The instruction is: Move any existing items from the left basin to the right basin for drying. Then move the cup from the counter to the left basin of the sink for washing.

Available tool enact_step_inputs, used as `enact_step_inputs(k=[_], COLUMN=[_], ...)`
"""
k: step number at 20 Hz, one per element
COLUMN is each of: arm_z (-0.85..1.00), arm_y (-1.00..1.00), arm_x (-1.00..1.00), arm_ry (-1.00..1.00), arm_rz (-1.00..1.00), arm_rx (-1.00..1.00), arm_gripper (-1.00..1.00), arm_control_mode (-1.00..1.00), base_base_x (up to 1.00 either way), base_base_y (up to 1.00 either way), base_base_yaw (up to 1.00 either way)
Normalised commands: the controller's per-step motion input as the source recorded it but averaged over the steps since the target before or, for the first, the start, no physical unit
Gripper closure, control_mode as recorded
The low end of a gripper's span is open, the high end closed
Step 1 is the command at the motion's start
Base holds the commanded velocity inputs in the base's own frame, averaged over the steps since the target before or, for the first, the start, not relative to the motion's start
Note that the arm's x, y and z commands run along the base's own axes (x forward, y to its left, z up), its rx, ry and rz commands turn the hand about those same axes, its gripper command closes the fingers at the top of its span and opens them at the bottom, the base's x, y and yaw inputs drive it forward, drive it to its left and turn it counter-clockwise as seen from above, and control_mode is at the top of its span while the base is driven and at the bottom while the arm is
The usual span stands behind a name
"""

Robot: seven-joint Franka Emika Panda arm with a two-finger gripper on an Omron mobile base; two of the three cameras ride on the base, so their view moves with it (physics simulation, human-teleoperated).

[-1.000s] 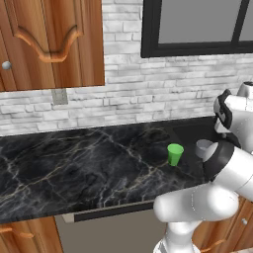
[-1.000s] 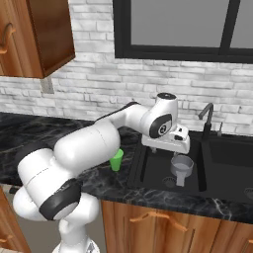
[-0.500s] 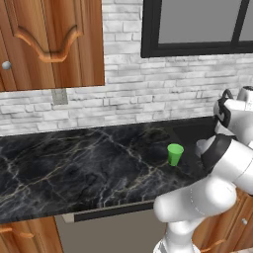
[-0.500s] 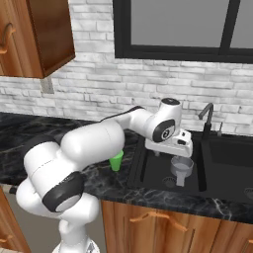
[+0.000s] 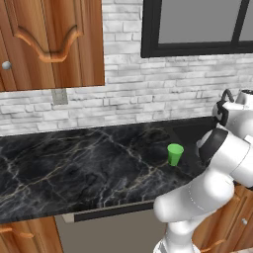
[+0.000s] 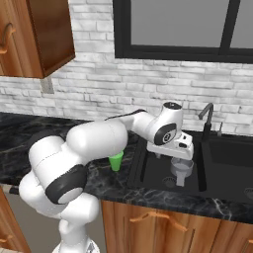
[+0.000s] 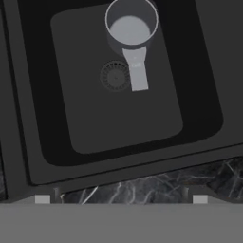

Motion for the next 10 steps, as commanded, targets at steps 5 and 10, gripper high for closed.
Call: enact_step_inputs(k=[5, 10], arm_z=[-0.12, -0.14], arm_y=[-0.03, -0.04], arm_x=[0.08, 0.07], arm_ry=[0.0, -0.01], arm_rz=[0.0, 0.0], arm_rx=[0.01, 0.0], arm_gripper=[-1.0, -1.0], arm_control_mode=[-1.0, -1.0], base_base_x=[0.0, 0.0], base_base_y=[0.0, 0.0], base_base_yaw=[0.0, 0.0])
